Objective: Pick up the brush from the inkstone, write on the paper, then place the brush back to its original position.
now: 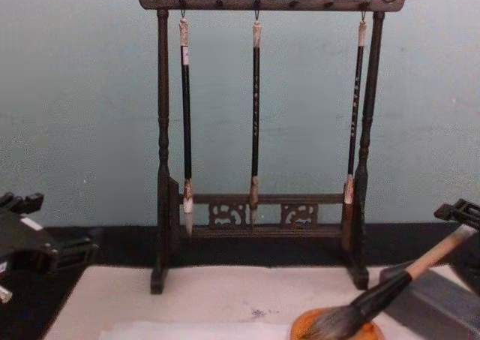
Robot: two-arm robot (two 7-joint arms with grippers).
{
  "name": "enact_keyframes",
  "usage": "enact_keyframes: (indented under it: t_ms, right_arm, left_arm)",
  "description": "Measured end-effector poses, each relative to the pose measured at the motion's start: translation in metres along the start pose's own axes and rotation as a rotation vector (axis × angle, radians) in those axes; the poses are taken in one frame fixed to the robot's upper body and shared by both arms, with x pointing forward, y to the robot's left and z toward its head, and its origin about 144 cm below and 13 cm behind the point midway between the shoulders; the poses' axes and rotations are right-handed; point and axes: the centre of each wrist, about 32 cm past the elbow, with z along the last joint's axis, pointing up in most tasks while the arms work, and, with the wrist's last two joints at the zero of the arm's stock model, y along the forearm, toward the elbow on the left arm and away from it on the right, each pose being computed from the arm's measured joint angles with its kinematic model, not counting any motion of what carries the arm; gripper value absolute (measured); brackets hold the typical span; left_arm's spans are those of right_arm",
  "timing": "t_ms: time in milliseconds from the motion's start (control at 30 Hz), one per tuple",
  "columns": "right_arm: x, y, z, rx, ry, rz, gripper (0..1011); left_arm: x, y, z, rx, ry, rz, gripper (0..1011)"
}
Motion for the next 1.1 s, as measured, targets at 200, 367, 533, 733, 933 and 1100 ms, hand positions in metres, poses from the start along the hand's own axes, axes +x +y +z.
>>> enact_keyframes:
  t_ms: [200, 367, 533, 733, 933, 1100]
  right_arm:
    - [-0.0002, 0.0, -0.0001, 0.001, 0.001, -0.001, 688]
    - [-0.0003, 0.0, -0.0002, 0.001, 0.001, -0.001, 531]
    - [-0.0003, 0.0, -0.0002, 0.001, 0.001, -0.001, 383]
    - [-0.0004, -0.0001, -0.0003, 0.001, 0.002, -0.001, 187]
    - [-0.0005, -0.0001, -0.0002, 0.001, 0.002, -0.001, 164]
    - [-0.0005, -0.0001, -0.0002, 0.001, 0.002, -0.002, 164]
  left_arm:
    - [0.0, 0.0, 0.0, 0.0, 0.0, 0.0, 1010]
    - [0.0, 0.0, 0.0, 0.0, 0.0, 0.0, 1010]
    - [0.0, 0.0, 0.0, 0.0, 0.0, 0.0, 1010]
    - [0.0, 0.0, 0.0, 0.0, 0.0, 0.0, 1010]
    - [0.0, 0.0, 0.0, 0.0, 0.0, 0.0, 1010]
    - [0.0, 0.0, 0.0, 0.0, 0.0, 0.0, 1010]
